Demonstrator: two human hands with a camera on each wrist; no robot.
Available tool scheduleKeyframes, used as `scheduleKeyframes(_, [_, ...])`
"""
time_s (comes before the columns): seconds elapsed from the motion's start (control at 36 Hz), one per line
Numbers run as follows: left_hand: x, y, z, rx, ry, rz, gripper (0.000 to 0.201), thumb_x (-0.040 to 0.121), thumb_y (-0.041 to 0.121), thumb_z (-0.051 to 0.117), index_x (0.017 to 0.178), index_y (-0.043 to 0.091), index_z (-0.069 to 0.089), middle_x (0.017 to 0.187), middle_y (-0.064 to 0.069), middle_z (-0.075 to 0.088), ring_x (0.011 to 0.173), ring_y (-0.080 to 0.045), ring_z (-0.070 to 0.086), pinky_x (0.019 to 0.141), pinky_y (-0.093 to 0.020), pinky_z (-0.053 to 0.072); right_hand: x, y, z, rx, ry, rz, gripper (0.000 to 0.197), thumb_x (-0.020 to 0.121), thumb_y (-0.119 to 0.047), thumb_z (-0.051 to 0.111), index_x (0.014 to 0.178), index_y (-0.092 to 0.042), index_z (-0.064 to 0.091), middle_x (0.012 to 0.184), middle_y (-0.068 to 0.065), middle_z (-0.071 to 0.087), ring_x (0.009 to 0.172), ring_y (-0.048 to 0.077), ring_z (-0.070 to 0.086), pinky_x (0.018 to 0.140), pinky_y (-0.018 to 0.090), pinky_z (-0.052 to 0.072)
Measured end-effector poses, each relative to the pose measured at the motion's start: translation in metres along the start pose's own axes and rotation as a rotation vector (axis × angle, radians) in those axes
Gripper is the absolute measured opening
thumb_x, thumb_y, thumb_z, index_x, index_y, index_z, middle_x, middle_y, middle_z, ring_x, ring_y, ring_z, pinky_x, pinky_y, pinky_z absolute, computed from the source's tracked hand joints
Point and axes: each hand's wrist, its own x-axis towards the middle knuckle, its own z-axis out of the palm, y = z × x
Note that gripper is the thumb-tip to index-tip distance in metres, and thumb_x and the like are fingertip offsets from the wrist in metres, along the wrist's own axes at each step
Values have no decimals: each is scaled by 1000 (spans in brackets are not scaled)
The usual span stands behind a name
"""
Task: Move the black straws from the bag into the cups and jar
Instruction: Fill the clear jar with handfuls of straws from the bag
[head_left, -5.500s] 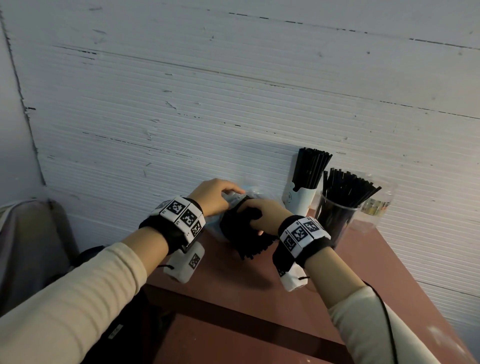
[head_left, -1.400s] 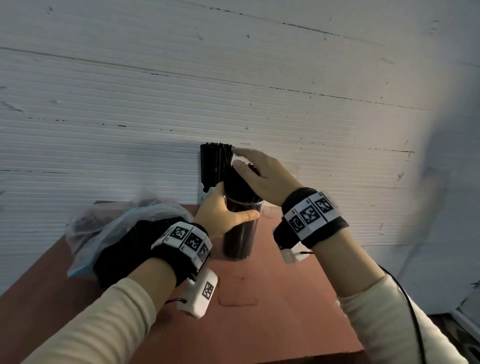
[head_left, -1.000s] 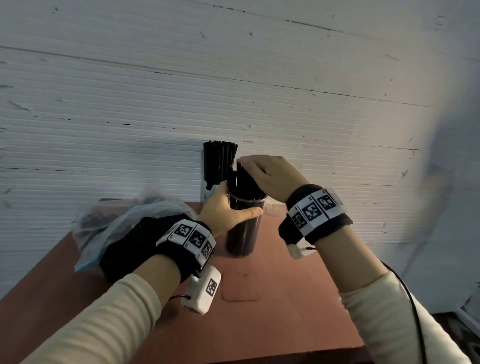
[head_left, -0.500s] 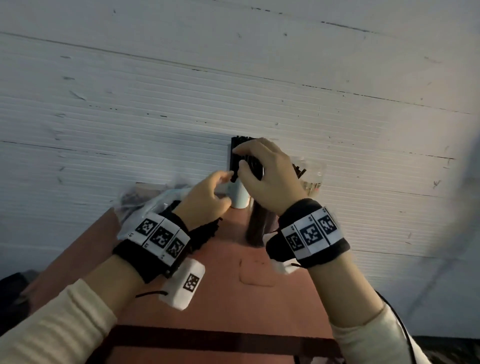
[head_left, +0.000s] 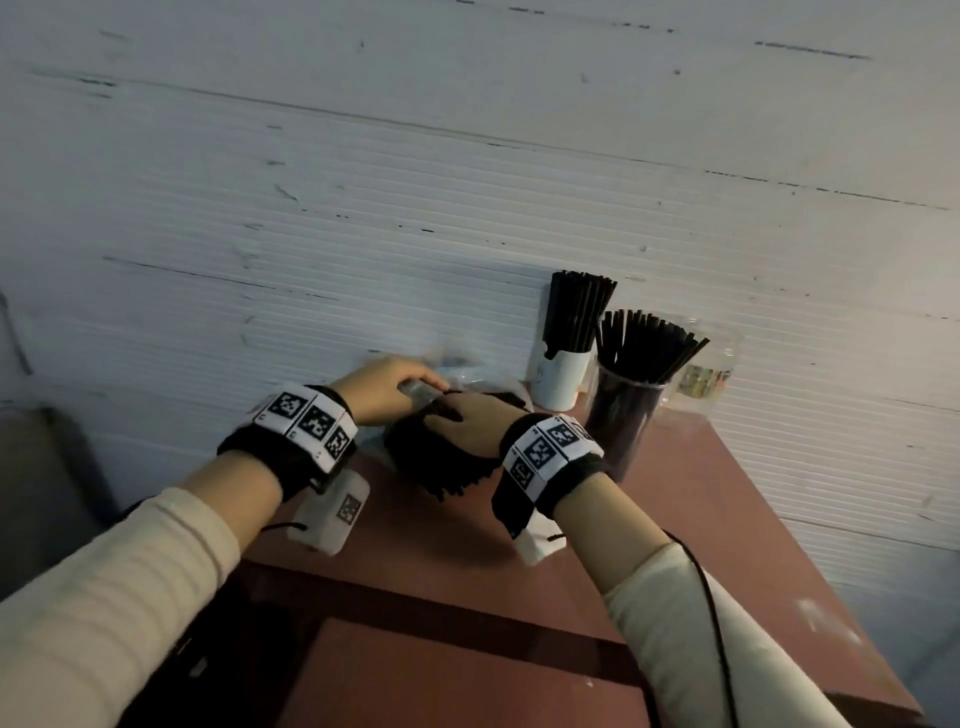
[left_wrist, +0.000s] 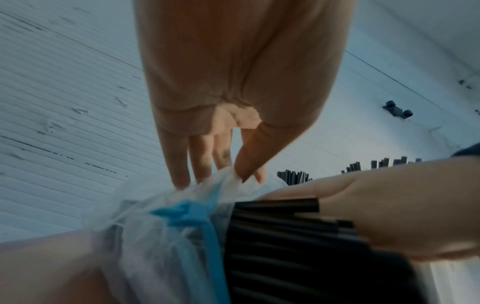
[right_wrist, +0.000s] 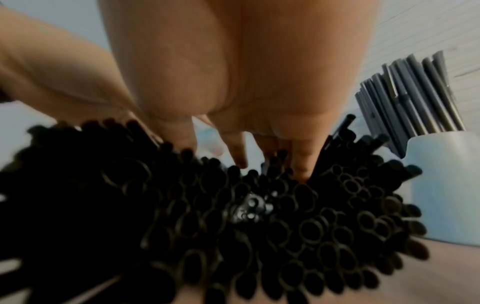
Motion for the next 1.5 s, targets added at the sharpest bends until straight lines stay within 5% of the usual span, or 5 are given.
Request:
scheduleKeyframes(0.14, [7,-4,-4,18,84,-13,48,87,-2,54,123,26,66,134,0,60,126,-18,53,102,-24,39,15,-5,9,-22,69,104,48,97,-43,44,139,-20,45,138,12,52,125,31,50,106,42,38])
scheduleKeyframes(0.58, [10,1,-10,-33,150,3,53,88,-3,51,129,28,62,140,3,55,132,-16,47,99,-21,35,10,-7,-15,-138,53,72,39,99,-22,46,138,-19,50,142,5,49,131,23,44,107,33,34])
scheduleKeyframes(1.08, [7,6,-8,-16,129,24,54,86,-4,50,131,25,60,140,2,54,133,-16,45,99,-20,34,0,0,-18,35,182,11,33,89,-18,59,119,-30,66,119,2,67,109,23,61,98,37,46])
scheduleKeyframes(1.36, [3,1,-1,-18,132,56,43,93,8,56,130,29,58,133,1,60,122,-19,54,90,-23,40,-17,22,-21,235,246,-11,34,83,-12,67,112,-30,71,96,-5,67,81,6,59,64,1,40])
scheduleKeyframes(1.5, [2,2,6,53,184,86,51,79,8,65,126,29,59,128,-6,56,117,-22,54,96,-32,44,-33,33,-28,272,234,-24,32,82,-15,70,109,-32,72,95,-7,67,79,4,61,63,1,39])
